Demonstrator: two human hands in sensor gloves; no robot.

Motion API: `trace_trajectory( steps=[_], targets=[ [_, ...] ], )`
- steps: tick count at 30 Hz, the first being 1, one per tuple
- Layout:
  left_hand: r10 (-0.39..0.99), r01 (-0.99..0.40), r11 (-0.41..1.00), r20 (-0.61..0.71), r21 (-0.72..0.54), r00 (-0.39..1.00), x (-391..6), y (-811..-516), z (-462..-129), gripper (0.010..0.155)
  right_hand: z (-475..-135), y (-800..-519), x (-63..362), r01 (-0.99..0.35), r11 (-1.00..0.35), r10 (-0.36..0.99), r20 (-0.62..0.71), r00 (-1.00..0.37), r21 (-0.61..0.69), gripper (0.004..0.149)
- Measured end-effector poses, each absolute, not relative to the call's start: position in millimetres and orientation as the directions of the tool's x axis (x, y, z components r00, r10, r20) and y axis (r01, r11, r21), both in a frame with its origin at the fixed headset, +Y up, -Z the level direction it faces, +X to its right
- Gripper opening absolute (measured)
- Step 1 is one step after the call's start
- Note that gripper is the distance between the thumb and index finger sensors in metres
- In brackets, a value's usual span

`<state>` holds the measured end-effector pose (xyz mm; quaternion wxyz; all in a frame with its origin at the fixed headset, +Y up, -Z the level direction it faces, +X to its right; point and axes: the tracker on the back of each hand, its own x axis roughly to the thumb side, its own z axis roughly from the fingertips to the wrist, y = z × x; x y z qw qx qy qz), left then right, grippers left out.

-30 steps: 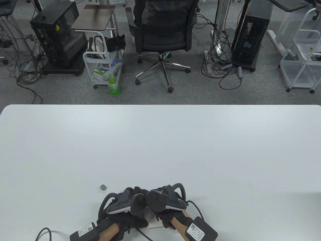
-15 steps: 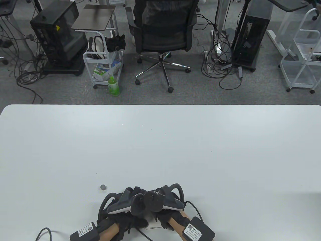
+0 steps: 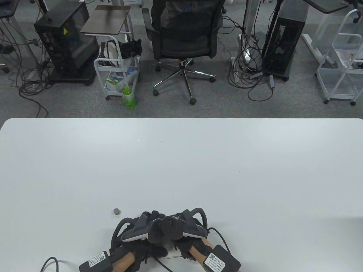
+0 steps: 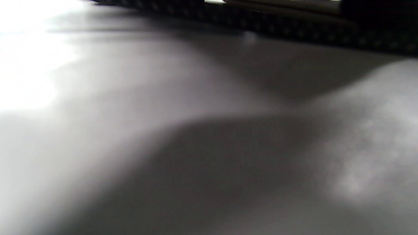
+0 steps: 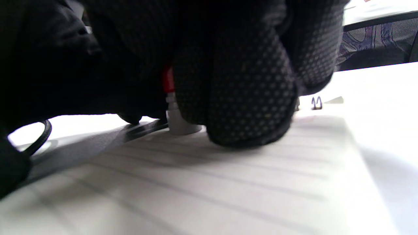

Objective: Stamp flower pattern stamp onto notebook

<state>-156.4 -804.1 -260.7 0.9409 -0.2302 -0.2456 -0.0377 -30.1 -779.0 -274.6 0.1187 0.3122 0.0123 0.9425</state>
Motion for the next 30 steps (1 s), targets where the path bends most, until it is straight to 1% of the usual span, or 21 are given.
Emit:
trace_trajectory(
  steps=[2,6,11,15,20,24,27,30],
  targets=[
    [0.042,0.184,0.891,0.479,-0.415,0.877,-156,-804,-261,0.108,-274,-780,-30,-0.228,-0.969,0.242,0.585,-0.774,0.098,0.044],
    [0.041,0.185,0.891,0.479,-0.414,0.877,-156,-804,-261,0.108,-274,-779,-30,-0.212,-0.972,0.230,0.582,-0.780,0.100,0.044],
    [0.042,0.185,0.891,0.480,-0.415,0.876,-156,-804,-261,0.108,-277,-777,-28,-0.229,-0.965,0.262,0.570,-0.779,0.131,0.044],
    [0.045,0.183,0.890,0.480,-0.417,0.876,-156,-804,-261,0.108,-274,-775,-30,-0.209,-0.973,0.225,0.585,-0.779,0.096,0.044],
    [0.045,0.182,0.890,0.479,-0.417,0.877,-156,-804,-261,0.108,-273,-772,-27,-0.236,-0.968,0.237,0.585,-0.776,0.079,0.044],
    [0.045,0.182,0.890,0.479,-0.417,0.877,-156,-804,-261,0.108,-272,-770,-22,-0.221,-0.972,0.222,0.592,-0.775,0.075,0.045],
    [0.045,0.182,0.890,0.479,-0.418,0.877,-156,-804,-261,0.108,-273,-761,-13,-0.269,-0.962,0.245,0.585,-0.774,0.046,0.045],
    [0.045,0.182,0.890,0.479,-0.418,0.877,-156,-805,-261,0.108,-274,-755,-3,-0.283,-0.958,0.261,0.571,-0.778,0.052,0.044]
  ],
)
